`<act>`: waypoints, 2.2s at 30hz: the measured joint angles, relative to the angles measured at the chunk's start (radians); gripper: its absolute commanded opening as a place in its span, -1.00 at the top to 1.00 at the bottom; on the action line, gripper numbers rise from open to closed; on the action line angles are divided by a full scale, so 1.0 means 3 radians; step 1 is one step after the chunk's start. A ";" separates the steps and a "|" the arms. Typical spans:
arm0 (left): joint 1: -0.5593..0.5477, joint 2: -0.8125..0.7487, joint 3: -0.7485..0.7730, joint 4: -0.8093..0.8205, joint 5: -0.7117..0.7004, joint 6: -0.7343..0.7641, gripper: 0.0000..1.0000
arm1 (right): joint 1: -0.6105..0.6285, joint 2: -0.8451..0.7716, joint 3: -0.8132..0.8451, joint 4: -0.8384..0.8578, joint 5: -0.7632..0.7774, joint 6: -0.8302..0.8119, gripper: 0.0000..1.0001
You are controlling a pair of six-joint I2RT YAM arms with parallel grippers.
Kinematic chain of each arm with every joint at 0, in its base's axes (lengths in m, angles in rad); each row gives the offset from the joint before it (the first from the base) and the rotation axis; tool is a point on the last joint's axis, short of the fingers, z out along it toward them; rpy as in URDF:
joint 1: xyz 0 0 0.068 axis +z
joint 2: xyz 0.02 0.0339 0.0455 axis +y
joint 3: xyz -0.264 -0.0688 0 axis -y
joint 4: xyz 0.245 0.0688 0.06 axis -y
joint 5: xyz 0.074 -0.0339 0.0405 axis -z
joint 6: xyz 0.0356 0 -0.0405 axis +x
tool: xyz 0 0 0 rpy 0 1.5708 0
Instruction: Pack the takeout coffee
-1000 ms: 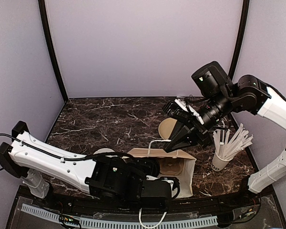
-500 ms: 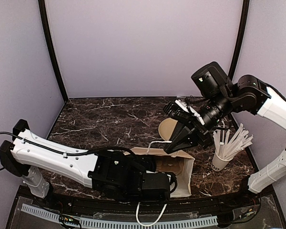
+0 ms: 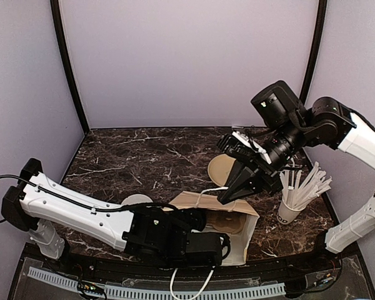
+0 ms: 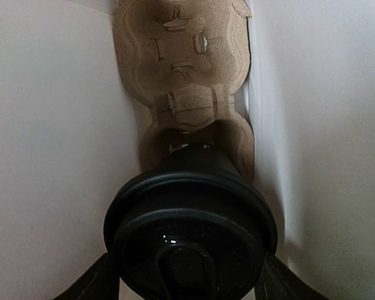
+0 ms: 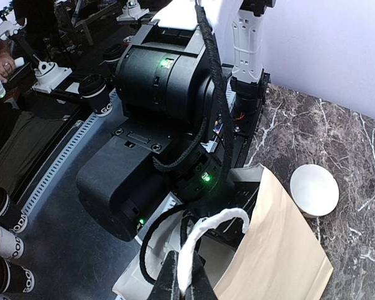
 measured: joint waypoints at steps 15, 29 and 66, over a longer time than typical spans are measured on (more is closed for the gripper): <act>0.0145 -0.0118 -0.0292 0.0673 0.0036 0.0505 0.21 | 0.0001 0.0075 0.0041 -0.0071 -0.0034 -0.0015 0.70; 0.0225 -0.0189 -0.0407 0.0935 0.0174 0.0629 0.21 | -0.0370 0.0006 0.0493 -0.0476 0.0374 -0.0515 -0.22; 0.0296 -0.0374 -0.0767 0.1361 0.0259 0.0730 0.22 | -0.1497 0.2511 0.0458 0.0439 0.0993 0.0379 0.51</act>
